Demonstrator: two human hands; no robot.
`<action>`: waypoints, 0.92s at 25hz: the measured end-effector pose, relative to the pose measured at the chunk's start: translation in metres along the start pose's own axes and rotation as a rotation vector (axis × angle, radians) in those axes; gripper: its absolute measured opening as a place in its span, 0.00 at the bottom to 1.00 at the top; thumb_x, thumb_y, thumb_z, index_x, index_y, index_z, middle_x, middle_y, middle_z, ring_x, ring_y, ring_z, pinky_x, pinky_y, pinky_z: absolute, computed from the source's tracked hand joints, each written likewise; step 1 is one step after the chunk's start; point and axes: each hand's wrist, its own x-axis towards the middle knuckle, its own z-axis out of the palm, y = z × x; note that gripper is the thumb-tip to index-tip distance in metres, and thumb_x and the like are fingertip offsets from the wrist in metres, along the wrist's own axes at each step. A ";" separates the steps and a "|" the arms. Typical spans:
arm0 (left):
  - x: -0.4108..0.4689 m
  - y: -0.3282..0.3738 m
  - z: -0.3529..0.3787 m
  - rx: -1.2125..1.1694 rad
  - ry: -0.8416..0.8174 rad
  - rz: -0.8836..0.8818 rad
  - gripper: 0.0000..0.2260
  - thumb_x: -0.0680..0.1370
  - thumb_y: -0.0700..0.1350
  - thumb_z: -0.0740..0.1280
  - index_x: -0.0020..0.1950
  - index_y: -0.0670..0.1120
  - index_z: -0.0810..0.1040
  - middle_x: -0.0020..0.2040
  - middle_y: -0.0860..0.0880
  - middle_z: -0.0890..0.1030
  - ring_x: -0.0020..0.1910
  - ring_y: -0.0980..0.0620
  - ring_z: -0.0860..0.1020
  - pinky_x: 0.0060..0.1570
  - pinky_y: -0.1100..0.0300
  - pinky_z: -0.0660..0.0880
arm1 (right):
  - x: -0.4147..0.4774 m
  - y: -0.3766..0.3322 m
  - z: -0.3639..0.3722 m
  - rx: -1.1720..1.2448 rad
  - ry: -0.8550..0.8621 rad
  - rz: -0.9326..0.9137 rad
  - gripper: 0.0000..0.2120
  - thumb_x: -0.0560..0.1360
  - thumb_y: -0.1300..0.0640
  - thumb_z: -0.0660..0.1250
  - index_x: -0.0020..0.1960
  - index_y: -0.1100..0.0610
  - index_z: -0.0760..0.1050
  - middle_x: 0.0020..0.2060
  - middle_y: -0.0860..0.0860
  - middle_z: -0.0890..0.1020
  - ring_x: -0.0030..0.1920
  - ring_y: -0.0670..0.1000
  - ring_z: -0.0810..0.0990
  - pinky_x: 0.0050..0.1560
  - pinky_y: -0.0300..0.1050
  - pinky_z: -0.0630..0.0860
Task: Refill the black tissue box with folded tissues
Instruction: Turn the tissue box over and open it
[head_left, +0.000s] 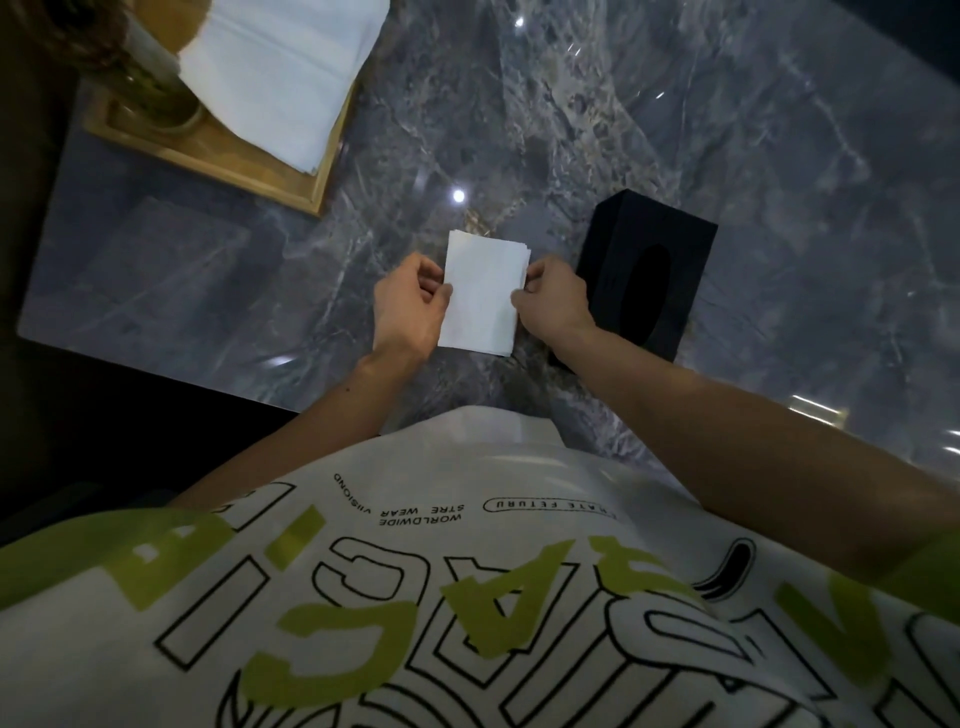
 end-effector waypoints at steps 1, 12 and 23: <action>-0.001 0.000 -0.001 -0.007 0.000 -0.005 0.06 0.77 0.43 0.70 0.51 0.44 0.77 0.44 0.50 0.79 0.39 0.56 0.77 0.42 0.66 0.75 | -0.003 -0.001 -0.003 0.000 -0.001 -0.034 0.09 0.75 0.64 0.63 0.55 0.61 0.72 0.50 0.56 0.78 0.50 0.53 0.77 0.44 0.42 0.73; -0.033 0.042 0.012 -0.166 -0.133 0.132 0.10 0.80 0.43 0.64 0.58 0.41 0.77 0.52 0.46 0.81 0.48 0.49 0.80 0.48 0.60 0.79 | -0.045 0.036 -0.053 -0.108 0.407 -0.185 0.26 0.75 0.52 0.70 0.68 0.58 0.66 0.62 0.59 0.68 0.62 0.56 0.69 0.62 0.48 0.71; -0.076 0.067 0.064 -0.082 -0.514 0.182 0.18 0.83 0.42 0.58 0.73 0.45 0.67 0.67 0.43 0.75 0.64 0.47 0.75 0.56 0.65 0.68 | -0.032 0.056 -0.053 0.272 0.183 0.066 0.33 0.79 0.48 0.65 0.77 0.59 0.56 0.71 0.59 0.70 0.69 0.57 0.71 0.62 0.44 0.68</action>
